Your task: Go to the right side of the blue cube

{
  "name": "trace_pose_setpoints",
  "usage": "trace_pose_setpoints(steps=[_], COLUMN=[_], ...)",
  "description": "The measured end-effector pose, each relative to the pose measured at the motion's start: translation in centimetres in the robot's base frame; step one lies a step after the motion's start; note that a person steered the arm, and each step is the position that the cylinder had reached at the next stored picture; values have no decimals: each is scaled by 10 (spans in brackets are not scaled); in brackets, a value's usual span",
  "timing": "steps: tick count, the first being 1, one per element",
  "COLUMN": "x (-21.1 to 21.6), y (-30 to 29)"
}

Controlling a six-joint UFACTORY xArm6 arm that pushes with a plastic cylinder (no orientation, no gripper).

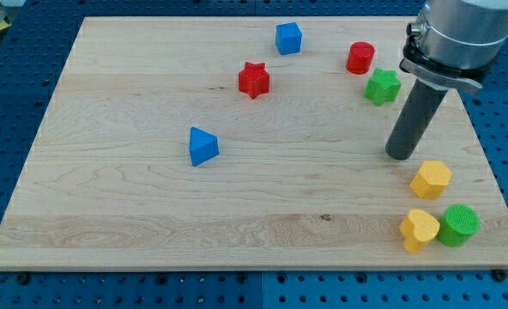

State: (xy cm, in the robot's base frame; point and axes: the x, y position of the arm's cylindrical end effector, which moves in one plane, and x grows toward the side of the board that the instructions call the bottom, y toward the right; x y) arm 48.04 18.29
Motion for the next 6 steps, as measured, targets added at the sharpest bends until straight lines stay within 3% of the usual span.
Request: trace_pose_setpoints(steps=[1,2,3,4,5,6], x=[35,35,16,-20,-28,-45], y=[23,26,26,-13,-63,-66])
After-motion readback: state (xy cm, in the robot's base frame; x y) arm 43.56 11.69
